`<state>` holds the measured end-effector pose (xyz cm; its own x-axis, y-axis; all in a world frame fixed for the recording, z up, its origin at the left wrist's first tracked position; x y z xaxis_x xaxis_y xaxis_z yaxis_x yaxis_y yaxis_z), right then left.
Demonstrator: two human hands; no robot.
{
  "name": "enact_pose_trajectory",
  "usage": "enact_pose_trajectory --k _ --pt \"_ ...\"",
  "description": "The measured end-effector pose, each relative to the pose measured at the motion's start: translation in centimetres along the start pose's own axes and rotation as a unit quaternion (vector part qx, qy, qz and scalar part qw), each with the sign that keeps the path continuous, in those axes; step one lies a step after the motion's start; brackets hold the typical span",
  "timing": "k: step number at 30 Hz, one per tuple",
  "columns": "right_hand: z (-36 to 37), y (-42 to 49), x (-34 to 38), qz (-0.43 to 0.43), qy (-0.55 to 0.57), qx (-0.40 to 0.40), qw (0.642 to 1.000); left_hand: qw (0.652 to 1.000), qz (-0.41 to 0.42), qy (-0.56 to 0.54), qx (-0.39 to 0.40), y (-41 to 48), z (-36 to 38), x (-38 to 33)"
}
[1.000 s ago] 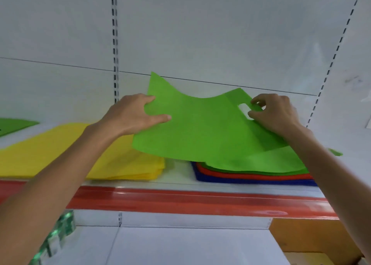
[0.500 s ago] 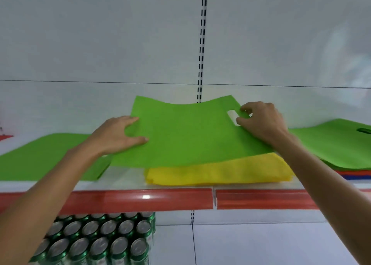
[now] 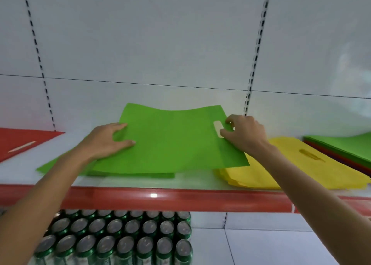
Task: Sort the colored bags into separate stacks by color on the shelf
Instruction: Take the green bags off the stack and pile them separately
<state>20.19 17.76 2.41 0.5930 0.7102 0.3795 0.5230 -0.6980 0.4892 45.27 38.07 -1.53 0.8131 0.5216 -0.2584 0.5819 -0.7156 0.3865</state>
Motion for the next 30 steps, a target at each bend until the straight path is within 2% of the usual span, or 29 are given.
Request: enact_pose_trajectory --k 5,12,17,28,30 --pt "5.0 0.2 7.1 -0.010 0.018 -0.007 1.000 1.000 -0.012 0.021 0.013 1.6 -2.0 8.2" --pt "11.4 -0.4 11.4 0.020 -0.002 0.036 0.999 0.996 -0.024 0.019 0.081 2.8 -0.2 15.8" --pt "13.5 -0.5 11.9 0.020 -0.009 0.043 0.999 0.992 -0.022 0.046 0.116 2.9 2.0 17.8" --pt "15.6 -0.3 11.3 0.018 0.001 0.081 0.997 0.991 -0.029 0.073 0.112 2.2 2.0 18.3" --pt "15.3 -0.4 11.7 0.013 0.037 0.065 0.997 0.994 -0.031 0.059 0.082 1.7 0.8 18.3"
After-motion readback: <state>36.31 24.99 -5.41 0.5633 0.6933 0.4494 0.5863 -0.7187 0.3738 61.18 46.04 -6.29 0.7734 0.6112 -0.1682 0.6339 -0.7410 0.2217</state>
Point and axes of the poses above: each hand's wrist, its own y-axis towards the middle knuckle, its own z-axis out of the palm, x = y × z, the point moved 6 cm from there along y, towards the middle knuckle, and after that the axes turned 11 degrees about y, right-handed, at the moved point
